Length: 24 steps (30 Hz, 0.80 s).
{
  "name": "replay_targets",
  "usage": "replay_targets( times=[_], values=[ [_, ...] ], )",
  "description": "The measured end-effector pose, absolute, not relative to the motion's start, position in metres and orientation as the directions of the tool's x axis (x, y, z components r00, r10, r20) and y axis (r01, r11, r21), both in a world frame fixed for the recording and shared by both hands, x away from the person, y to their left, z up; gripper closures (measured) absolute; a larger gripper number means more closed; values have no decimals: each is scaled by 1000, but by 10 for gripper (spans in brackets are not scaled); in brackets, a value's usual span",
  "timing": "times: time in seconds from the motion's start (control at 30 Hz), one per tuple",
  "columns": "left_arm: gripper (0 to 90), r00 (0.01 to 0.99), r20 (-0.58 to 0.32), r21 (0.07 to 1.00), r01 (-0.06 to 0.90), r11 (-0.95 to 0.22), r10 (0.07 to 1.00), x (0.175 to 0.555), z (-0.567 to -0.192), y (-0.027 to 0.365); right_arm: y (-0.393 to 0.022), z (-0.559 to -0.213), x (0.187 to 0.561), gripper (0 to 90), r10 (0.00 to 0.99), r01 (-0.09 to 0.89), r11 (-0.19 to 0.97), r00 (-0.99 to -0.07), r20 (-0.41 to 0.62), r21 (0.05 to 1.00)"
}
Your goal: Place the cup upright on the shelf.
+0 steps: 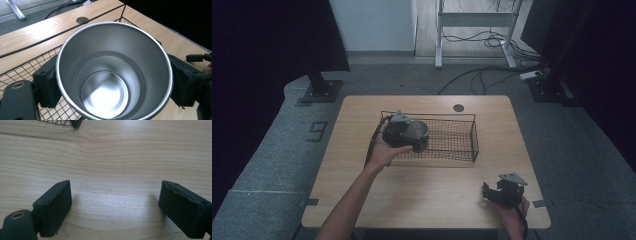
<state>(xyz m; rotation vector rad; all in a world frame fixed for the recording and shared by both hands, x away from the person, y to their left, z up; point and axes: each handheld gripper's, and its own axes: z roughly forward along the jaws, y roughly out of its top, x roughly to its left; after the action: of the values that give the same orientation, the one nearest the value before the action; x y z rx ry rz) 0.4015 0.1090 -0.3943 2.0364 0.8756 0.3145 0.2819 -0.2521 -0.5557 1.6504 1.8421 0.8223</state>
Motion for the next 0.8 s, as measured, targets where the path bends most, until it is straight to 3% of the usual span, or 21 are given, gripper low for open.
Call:
replay_targets(
  times=[0.8],
  values=[
    [148,693,-117,787,502,-359,711,432,-397,108,-252,-556,282,122,994,671,67,-112,11,738]
  ],
)
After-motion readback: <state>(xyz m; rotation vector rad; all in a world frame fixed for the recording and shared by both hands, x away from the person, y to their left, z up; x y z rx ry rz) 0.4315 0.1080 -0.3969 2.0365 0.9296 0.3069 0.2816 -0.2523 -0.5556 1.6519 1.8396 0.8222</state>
